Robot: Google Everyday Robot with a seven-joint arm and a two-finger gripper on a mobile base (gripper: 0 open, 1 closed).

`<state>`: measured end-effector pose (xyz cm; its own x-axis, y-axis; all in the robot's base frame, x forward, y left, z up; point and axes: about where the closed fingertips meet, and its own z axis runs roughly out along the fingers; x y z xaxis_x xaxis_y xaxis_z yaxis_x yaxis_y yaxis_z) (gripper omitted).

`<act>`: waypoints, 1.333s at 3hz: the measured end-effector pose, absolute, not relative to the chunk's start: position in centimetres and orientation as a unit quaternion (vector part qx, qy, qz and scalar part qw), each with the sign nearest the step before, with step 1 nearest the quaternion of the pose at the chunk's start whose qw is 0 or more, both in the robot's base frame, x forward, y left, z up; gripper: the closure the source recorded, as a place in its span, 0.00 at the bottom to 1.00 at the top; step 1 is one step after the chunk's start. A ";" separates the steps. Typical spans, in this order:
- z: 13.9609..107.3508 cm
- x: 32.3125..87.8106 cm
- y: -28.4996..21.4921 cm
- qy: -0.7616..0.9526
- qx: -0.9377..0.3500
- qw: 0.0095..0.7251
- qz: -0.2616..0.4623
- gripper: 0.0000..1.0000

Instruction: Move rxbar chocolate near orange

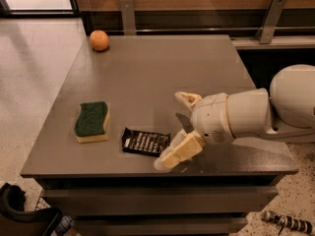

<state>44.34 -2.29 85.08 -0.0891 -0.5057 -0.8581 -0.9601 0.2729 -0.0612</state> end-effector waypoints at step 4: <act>79.8 46.5 -0.2 0.694 -0.529 0.393 0.289 0.23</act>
Offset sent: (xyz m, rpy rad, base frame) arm 0.0213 0.0201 -0.0565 -0.0221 0.0814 0.0008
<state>46.54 -0.19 79.79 -0.1306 -0.5078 -0.8515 -0.9620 0.2728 -0.0151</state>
